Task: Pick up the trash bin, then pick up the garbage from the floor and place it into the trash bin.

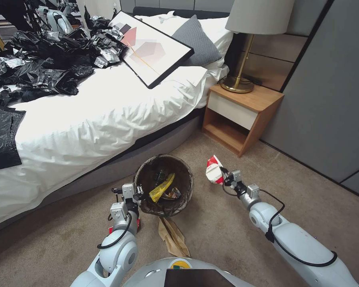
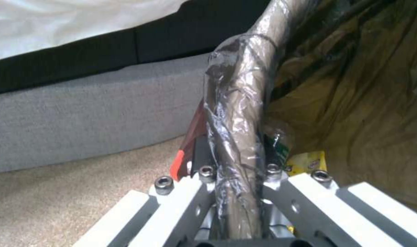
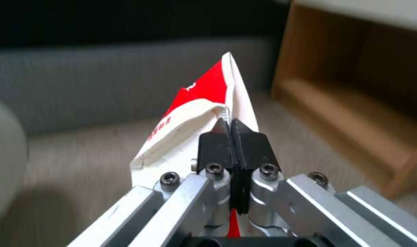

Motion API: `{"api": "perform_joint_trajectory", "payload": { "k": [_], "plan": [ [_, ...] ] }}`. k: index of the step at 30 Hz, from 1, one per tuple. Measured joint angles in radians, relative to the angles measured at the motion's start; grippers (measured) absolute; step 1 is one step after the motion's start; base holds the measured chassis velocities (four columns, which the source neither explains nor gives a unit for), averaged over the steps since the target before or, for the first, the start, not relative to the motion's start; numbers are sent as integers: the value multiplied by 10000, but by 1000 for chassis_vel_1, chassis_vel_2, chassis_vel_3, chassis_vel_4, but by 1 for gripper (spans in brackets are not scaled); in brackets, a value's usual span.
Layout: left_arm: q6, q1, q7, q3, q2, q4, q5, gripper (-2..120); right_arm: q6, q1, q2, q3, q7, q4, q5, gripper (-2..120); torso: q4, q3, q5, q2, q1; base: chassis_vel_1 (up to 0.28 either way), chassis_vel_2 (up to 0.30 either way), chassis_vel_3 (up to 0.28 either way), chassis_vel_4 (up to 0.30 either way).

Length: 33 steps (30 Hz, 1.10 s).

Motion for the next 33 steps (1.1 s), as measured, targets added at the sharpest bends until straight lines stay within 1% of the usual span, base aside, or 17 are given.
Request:
{"api": "perform_joint_trajectory", "payload": {
  "k": [4, 7, 8, 10, 11, 13, 14, 15, 16, 17, 19, 20, 23, 24, 27, 28, 33],
  "plan": [
    [5, -6, 4, 12, 11, 35, 0, 2, 34, -15, -8, 149, 233, 369, -50, 0, 0, 0, 0, 0, 0, 0, 0, 0, 0],
    [26, -10, 37, 60, 61, 102, 7, 2, 29, -16, 4, 589, 867, 1647, -187, 0, -1, 0, 2, 0, 0, 0, 0, 0, 0],
    [26, -10, 37, 60, 61, 102, 7, 2, 29, -16, 4, 589, 867, 1647, -187, 0, -1, 0, 2, 0, 0, 0, 0, 0, 0],
    [46, -7, 58, 70, 80, 106, 8, 2, -57, 43, 2, 768, 1129, 2262, -203, 0, -1, 0, 2, 0, 0, 0, 0, 0, 0],
    [46, -7, 58, 70, 80, 106, 8, 2, -57, 43, 2, 768, 1129, 2262, -203, 0, -1, 0, 2, 0, 0, 0, 0, 0, 0],
    [109, 13, 106, 128, 86, 120, 5, 2, -135, 200, 2, 1013, 1492, 3174, -213, 0, 0, 0, 2, 0, 0, 0, 0, 0, 0],
    [109, 13, 106, 128, 86, 120, 5, 2, -135, 200, 2, 1013, 1492, 3174, -213, 0, 0, 0, 2, 0, 0, 0, 0, 0, 0],
    [124, 19, 123, 162, 89, 134, 5, 2, -158, 251, 3, 1101, 1583, 3485, -211, 0, 0, 0, 1, 0, 0, 0, 0, 0, 0],
    [141, 26, 155, 235, 108, 161, 7, 2, -211, 305, 2, 1236, 1707, 4048, -203, 0, 0, 0, -1, 0, 0, 0, 0, 0, 0],
    [141, 26, 155, 235, 108, 161, 7, 2, -211, 305, 2, 1236, 1707, 4048, -203, 0, 0, 0, -1, 0, 0, 0, 0, 0, 0],
    [155, 12, 168, 300, 118, 214, 23, 2, -303, 338, -12, 1350, 1809, 4695, -188, 0, -1, 0, -2, 0, 0, 0, 0, 0, 0],
    [155, 12, 168, 300, 118, 214, 23, 2, -303, 338, -12, 1350, 1809, 4695, -188, 0, -1, 0, -2, 0, 0, 0, 0, 0, 0],
    [177, -39, 171, 381, 130, 263, 32, 2, -450, 387, -52, 1350, 1849, 5764, -86, 0, 0, 0, -1, 0, 0, 0, 0, 0, 0],
    [177, -39, 171, 381, 130, 263, 32, 2, -450, 387, -52, 1350, 1849, 5764, -86, 0, 0, 0, -1, 0, 0, 0, 0, 0, 0],
    [203, -93, 176, 474, 144, 302, 63, 2, -571, 436, -60, 1116, 1766, 6618, -12, 0, 0, -1, -1, 0, 0, 0, 0, 0, 0],
    [203, -93, 176, 474, 144, 302, 63, 2, -571, 436, -60, 1116, 1766, 6618, -12, 0, 0, -1, -1, 0, 0, 0, 0, 0, 0],
    [224, -151, 185, 528, 177, 331, 91, 2, -674, 319, -123, 754, 1479, 7401, 10, 0, 0, 0, 1, 0, 0, 0, 0, 0, 0]
  ]
}}
